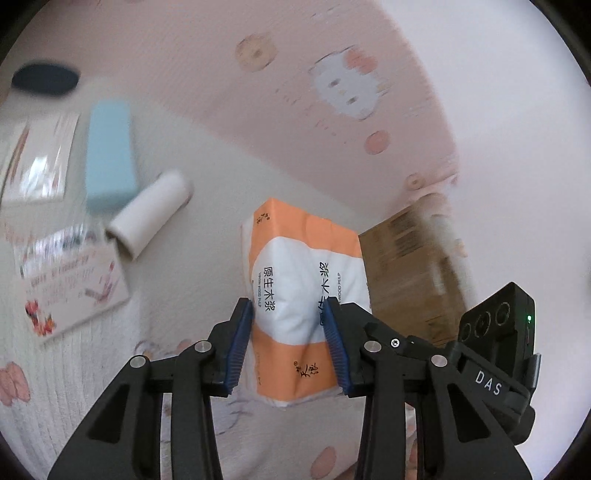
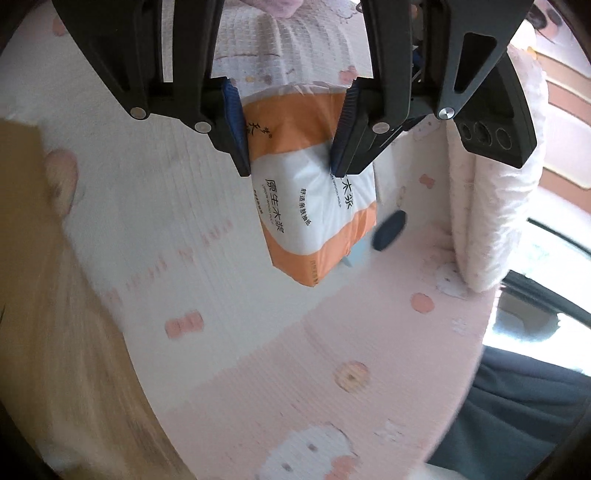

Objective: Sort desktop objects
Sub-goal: 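Carry the tissue pack with the right gripper over the cardboard box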

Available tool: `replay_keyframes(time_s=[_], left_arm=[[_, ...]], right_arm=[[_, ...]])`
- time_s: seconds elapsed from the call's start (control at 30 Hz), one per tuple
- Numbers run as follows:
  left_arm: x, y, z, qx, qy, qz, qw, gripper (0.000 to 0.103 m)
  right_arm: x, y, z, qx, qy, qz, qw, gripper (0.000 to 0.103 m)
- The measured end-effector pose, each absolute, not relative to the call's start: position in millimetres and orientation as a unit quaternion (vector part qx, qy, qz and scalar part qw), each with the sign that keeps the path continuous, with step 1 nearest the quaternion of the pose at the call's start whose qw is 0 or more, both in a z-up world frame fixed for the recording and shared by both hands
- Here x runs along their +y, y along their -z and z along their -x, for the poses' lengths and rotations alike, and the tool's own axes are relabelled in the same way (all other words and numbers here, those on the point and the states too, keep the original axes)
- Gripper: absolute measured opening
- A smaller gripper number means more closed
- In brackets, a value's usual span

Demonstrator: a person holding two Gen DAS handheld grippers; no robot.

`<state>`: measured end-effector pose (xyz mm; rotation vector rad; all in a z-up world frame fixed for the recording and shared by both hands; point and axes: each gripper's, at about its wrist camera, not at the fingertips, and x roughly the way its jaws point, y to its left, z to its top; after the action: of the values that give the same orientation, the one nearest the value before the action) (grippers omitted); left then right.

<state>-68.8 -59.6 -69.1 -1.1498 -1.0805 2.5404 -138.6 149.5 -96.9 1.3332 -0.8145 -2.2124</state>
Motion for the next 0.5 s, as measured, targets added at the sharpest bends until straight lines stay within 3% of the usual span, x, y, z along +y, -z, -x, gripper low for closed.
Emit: replay_keyframes(time_s=[0.5], left_arm=[[6,5,96,-0.332,-0.867,0.358,0.096,0.043]], right_arm=[[214,29,139,-0.298,0.82,-0.432,0.228,0.041]])
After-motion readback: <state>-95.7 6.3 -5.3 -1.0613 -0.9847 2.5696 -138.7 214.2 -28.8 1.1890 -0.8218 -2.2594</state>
